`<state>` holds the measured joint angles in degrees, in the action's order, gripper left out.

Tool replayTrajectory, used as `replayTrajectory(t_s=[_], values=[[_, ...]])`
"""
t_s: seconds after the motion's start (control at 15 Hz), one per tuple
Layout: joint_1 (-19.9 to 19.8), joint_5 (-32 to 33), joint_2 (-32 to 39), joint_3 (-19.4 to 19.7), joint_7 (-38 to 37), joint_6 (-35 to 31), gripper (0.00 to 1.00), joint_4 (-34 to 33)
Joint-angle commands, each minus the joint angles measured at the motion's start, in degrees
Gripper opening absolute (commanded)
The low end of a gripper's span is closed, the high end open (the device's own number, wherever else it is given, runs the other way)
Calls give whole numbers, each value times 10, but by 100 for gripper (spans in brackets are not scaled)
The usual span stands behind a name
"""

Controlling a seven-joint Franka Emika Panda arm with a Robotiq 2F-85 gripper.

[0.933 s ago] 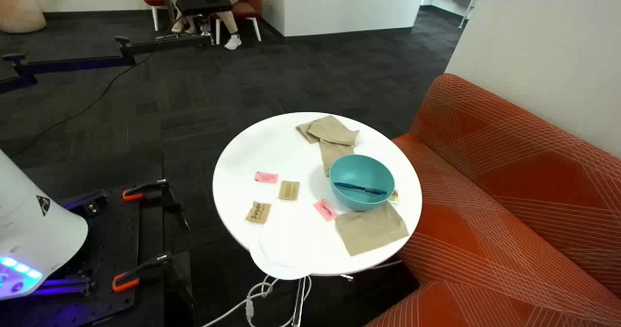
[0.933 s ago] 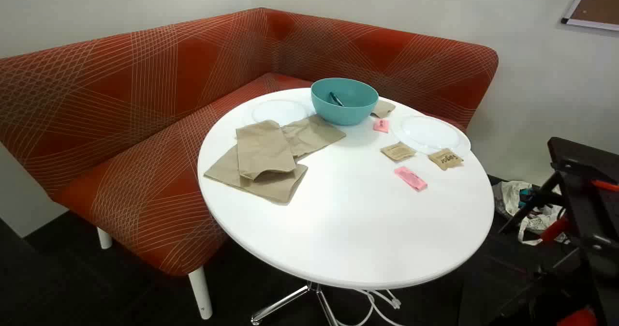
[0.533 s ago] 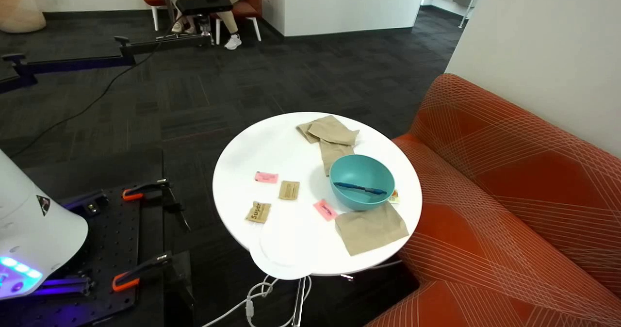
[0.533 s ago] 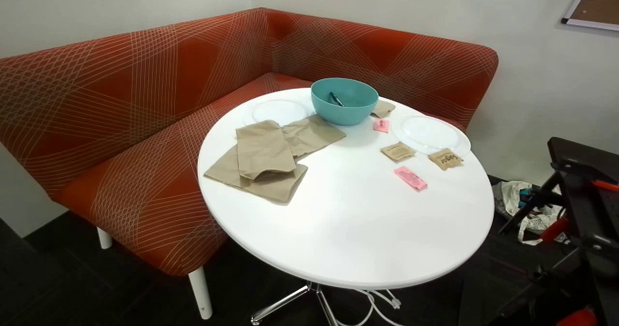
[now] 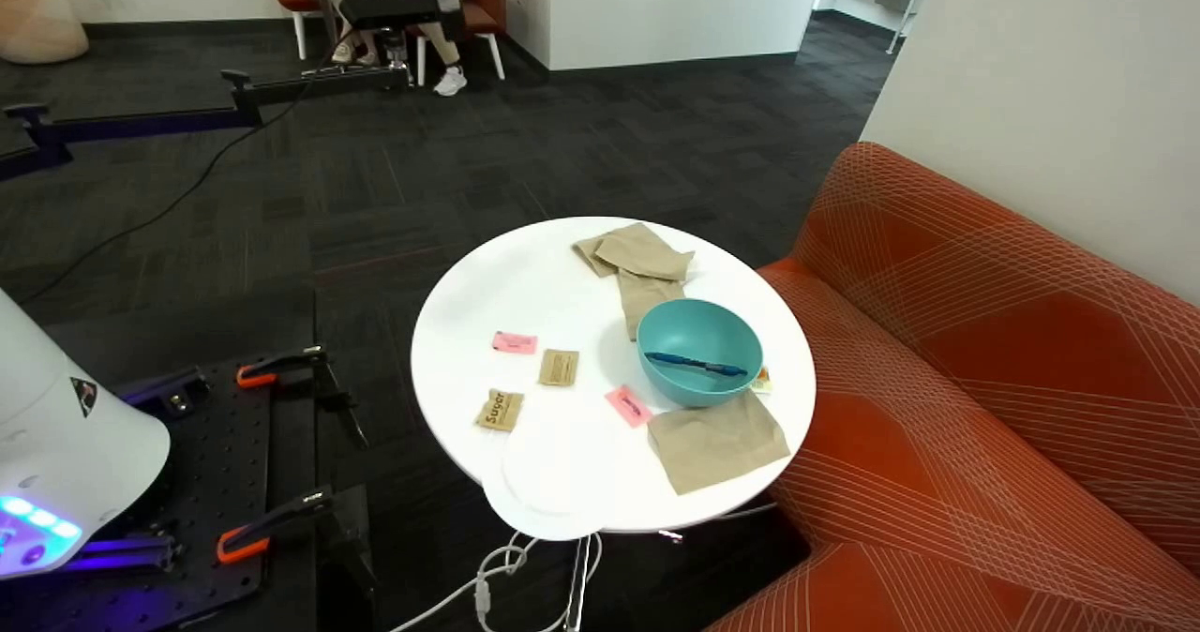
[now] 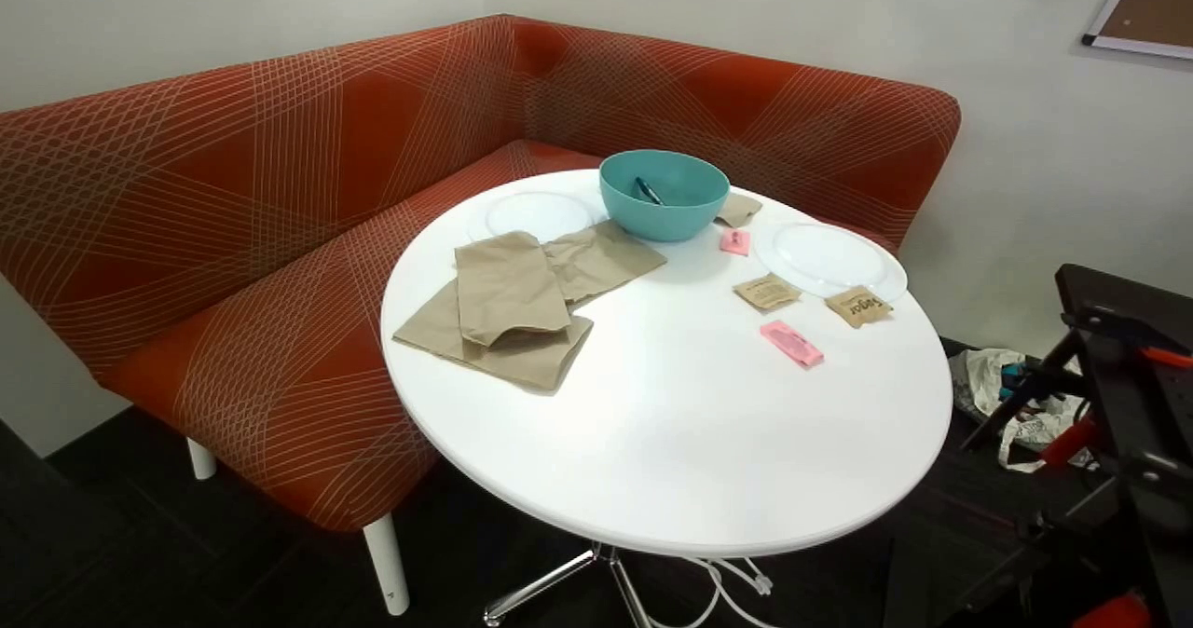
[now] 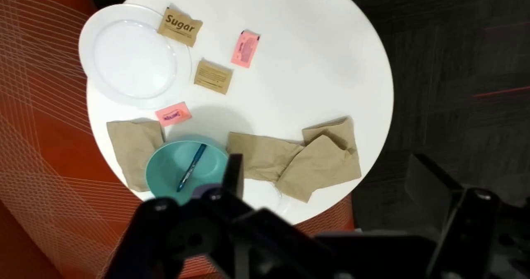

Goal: Put the pen on the table

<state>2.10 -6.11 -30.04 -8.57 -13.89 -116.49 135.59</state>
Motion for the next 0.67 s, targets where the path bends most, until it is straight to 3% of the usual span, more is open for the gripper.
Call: replayTrajectory(t_s=[0.0,0.6], values=[[-32,41,79,6,-29,-30,100,-39],[-57,94,273,47,-114,-115,100,-102]])
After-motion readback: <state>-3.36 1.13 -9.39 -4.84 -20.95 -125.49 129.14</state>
